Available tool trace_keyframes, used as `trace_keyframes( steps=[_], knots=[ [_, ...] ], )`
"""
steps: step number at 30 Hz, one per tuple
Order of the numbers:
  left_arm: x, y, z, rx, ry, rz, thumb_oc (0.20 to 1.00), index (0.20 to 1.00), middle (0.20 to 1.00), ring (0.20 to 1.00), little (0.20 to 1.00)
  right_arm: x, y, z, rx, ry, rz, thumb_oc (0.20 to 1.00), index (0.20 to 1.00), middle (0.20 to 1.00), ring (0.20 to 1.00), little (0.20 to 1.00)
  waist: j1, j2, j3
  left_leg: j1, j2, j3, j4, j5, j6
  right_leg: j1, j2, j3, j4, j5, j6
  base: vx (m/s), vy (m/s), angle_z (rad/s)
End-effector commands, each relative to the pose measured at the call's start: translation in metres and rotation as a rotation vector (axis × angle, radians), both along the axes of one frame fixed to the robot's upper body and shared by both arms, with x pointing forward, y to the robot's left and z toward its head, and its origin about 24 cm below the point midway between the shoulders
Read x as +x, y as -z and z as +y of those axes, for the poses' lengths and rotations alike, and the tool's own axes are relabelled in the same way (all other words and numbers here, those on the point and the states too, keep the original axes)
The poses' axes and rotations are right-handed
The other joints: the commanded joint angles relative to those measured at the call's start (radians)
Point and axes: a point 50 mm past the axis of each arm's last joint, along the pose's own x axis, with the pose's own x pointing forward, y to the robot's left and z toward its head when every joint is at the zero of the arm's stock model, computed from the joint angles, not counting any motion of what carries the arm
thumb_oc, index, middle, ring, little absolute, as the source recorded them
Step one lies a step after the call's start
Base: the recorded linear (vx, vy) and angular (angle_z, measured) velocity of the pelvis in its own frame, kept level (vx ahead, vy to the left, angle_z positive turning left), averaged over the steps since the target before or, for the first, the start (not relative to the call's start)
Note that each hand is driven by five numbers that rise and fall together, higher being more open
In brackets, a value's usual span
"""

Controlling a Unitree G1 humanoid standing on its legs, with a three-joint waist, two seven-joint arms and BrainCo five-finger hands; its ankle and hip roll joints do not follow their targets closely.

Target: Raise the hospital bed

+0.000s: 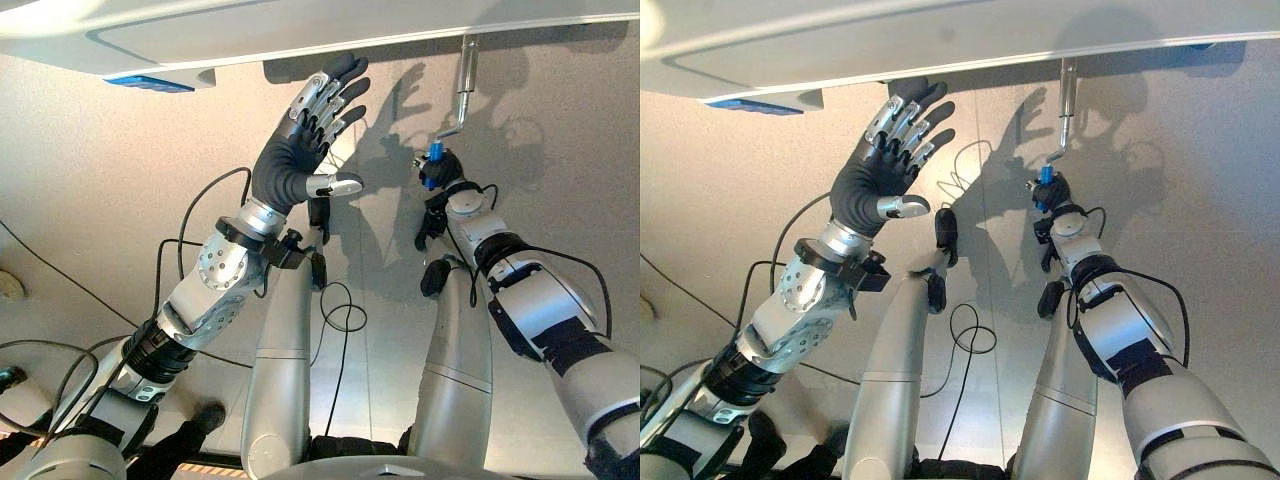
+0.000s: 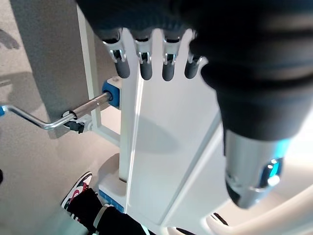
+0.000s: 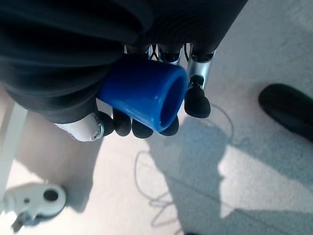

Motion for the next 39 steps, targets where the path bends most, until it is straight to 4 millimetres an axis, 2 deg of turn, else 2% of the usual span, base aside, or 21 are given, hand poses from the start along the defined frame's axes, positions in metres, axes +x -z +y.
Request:
trace_keyframes(
  steps=[1, 5, 6, 7, 9, 10, 11, 13, 16, 17, 18, 19, 20, 23, 28, 32, 39],
  knots=[
    [-0.016, -0.016, 0.003, -0.111, 0.01, -0.095, 1.0, 1.0, 1.0, 1.0, 1.0, -0.012, 0.04, 0.017, -0.131, -0.086, 0.13, 0.2, 0.2, 0.2, 0.2, 0.2, -0.018, 0.113, -0.026, -0.046, -0.012, -0.024, -0.069, 0.074, -0.02, 0.0, 0.019, -0.026, 0.023, 0.035, 0.064, 0.0, 0.0, 0.0],
    [-0.016, -0.016, 0.004, -0.114, 0.0, -0.096, 1.0, 1.0, 1.0, 1.0, 1.0, -0.008, 0.023, 0.051, -0.164, -0.213, 0.051, 0.2, 0.2, 0.2, 0.2, 0.2, -0.018, 0.11, -0.026, -0.048, -0.011, -0.02, -0.07, 0.075, -0.02, -0.004, 0.02, -0.023, 0.021, 0.036, 0.064, 0.0, 0.0, 0.0],
    [-0.016, -0.016, 0.004, -0.114, 0.0, -0.096, 1.0, 1.0, 1.0, 1.0, 1.0, -0.008, 0.023, 0.051, -0.164, -0.213, 0.051, 0.2, 0.2, 0.2, 0.2, 0.2, -0.019, 0.11, -0.026, -0.048, -0.011, -0.02, -0.07, 0.075, -0.02, -0.004, 0.02, -0.022, 0.022, 0.036, 0.064, 0.0, 0.0, 0.0],
    [-0.016, -0.016, 0.005, -0.12, -0.006, -0.095, 1.0, 1.0, 1.0, 1.0, 1.0, -0.008, 0.014, 0.068, -0.153, -0.283, 0.004, 0.2, 0.2, 0.2, 0.2, 0.2, -0.019, 0.107, -0.026, -0.049, -0.01, -0.019, -0.072, 0.075, -0.02, -0.004, 0.021, -0.021, 0.019, 0.039, 0.065, 0.0, 0.0, 0.0],
    [-0.016, -0.016, 0.008, -0.12, -0.022, -0.099, 1.0, 1.0, 1.0, 1.0, 1.0, -0.011, -0.002, 0.088, -0.137, -0.38, -0.076, 0.2, 0.2, 0.2, 0.2, 0.2, -0.022, 0.1, -0.026, -0.047, -0.008, -0.016, -0.075, 0.075, -0.02, -0.004, 0.022, -0.022, 0.016, 0.038, 0.063, 0.0, 0.015, -0.03],
    [-0.016, -0.016, 0.008, -0.12, -0.022, -0.099, 1.0, 1.0, 1.0, 1.0, 1.0, -0.012, -0.002, 0.087, -0.138, -0.38, -0.075, 0.2, 0.2, 0.2, 0.2, 0.2, -0.023, 0.1, -0.026, -0.047, -0.008, -0.015, -0.075, 0.075, -0.02, -0.004, 0.021, -0.021, 0.016, 0.038, 0.063, 0.01, 0.009, -0.04],
    [-0.016, -0.015, 0.011, -0.113, -0.033, -0.098, 1.0, 1.0, 1.0, 1.0, 1.0, -0.017, -0.014, 0.099, -0.101, -0.45, -0.144, 0.2, 0.2, 0.2, 0.2, 0.2, -0.028, 0.094, -0.026, -0.046, -0.009, -0.012, -0.076, 0.076, -0.02, -0.005, 0.023, -0.02, 0.017, 0.038, 0.063, 0.0, 0.0, 0.0],
    [-0.016, -0.015, 0.014, -0.104, -0.043, -0.102, 1.0, 1.0, 1.0, 1.0, 1.0, -0.026, -0.03, 0.108, -0.029, -0.54, -0.223, 0.2, 0.2, 0.2, 0.2, 0.2, -0.036, 0.088, -0.026, -0.045, -0.007, -0.012, -0.075, 0.075, -0.019, -0.006, 0.023, -0.018, 0.016, 0.039, 0.063, 0.0, 0.0, 0.0],
    [-0.016, -0.014, 0.018, -0.097, -0.053, -0.102, 1.0, 1.0, 1.0, 1.0, 1.0, -0.035, -0.041, 0.108, 0.017, -0.596, -0.278, 0.2, 0.2, 0.2, 0.2, 0.2, -0.041, 0.081, -0.026, -0.046, -0.006, -0.011, -0.073, 0.075, -0.019, -0.006, 0.023, -0.016, 0.015, 0.039, 0.063, 0.0, 0.0, 0.0],
    [-0.016, -0.013, 0.02, -0.08, -0.06, -0.104, 1.0, 1.0, 1.0, 1.0, 1.0, -0.044, -0.052, 0.105, 0.091, -0.643, -0.328, 0.2, 0.2, 0.2, 0.2, 0.2, -0.048, 0.075, -0.026, -0.047, -0.004, -0.012, -0.076, 0.077, -0.018, -0.006, 0.023, -0.015, 0.009, 0.04, 0.063, 0.0, 0.0, 0.0],
    [-0.016, -0.013, 0.02, -0.08, -0.059, -0.104, 1.0, 1.0, 1.0, 1.0, 1.0, -0.044, -0.052, 0.105, 0.091, -0.642, -0.328, 0.2, 0.2, 0.2, 0.2, 0.2, -0.048, 0.075, -0.026, -0.047, -0.004, -0.012, -0.076, 0.078, -0.018, -0.006, 0.023, -0.015, 0.009, 0.04, 0.063, 0.0, 0.0, 0.0],
    [-0.015, -0.013, 0.024, -0.068, -0.074, -0.107, 1.0, 1.0, 1.0, 1.0, 1.0, -0.053, -0.062, 0.101, 0.171, -0.692, -0.371, 0.2, 0.2, 0.2, 0.2, 0.2, -0.055, 0.07, -0.026, -0.046, -0.003, -0.01, -0.075, 0.078, -0.018, -0.005, 0.025, -0.014, 0.01, 0.04, 0.063, 0.0, 0.0, 0.0],
    [-0.015, -0.013, 0.024, -0.068, -0.073, -0.107, 1.0, 1.0, 1.0, 1.0, 1.0, -0.053, -0.062, 0.101, 0.172, -0.691, -0.371, 0.2, 0.2, 0.2, 0.2, 0.2, -0.054, 0.071, -0.026, -0.046, -0.003, -0.01, -0.075, 0.078, -0.018, -0.005, 0.024, -0.013, 0.011, 0.04, 0.063, 0.0, 0.0, 0.0],
    [-0.015, -0.011, 0.029, -0.047, -0.096, -0.111, 1.0, 1.0, 1.0, 1.0, 1.0, -0.073, -0.073, 0.089, 0.343, -0.76, -0.435, 0.2, 0.2, 0.2, 0.2, 0.2, -0.07, 0.062, -0.026, -0.04, 0.0, -0.007, -0.076, 0.078, -0.019, -0.002, 0.025, -0.012, 0.008, 0.041, 0.066, 0.0, 0.0, 0.0],
    [-0.015, -0.009, 0.036, -0.031, -0.128, -0.112, 1.0, 1.0, 1.0, 1.0, 1.0, -0.089, -0.079, 0.075, 0.446, -0.787, -0.488, 0.2, 0.2, 0.2, 0.2, 0.2, -0.083, 0.055, -0.026, -0.029, 0.002, -0.005, -0.082, 0.076, -0.018, 0.007, 0.028, -0.011, 0.001, 0.043, 0.068, 0.0, 0.0, 0.0],
    [-0.016, -0.008, 0.044, -0.021, -0.153, -0.113, 1.0, 1.0, 1.0, 1.0, 1.0, -0.106, -0.095, 0.058, 0.571, -0.806, -0.594, 0.2, 0.2, 0.2, 0.2, 0.2, -0.098, 0.044, -0.026, -0.017, 0.005, -0.002, -0.088, 0.074, -0.019, 0.018, 0.031, -0.009, -0.007, 0.046, 0.071, 0.0, -0.006, -0.02],
    [-0.019, -0.007, 0.051, -0.032, -0.149, -0.106, 1.0, 1.0, 1.0, 1.0, 1.0, -0.118, -0.11, 0.04, 0.663, -0.782, -0.708, 0.2, 0.2, 0.2, 0.2, 0.2, -0.107, 0.031, -0.026, -0.006, 0.008, -0.002, -0.089, 0.071, -0.018, 0.028, 0.035, -0.008, -0.016, 0.049, 0.074, 0.0, -0.007, -0.01]
  ],
)
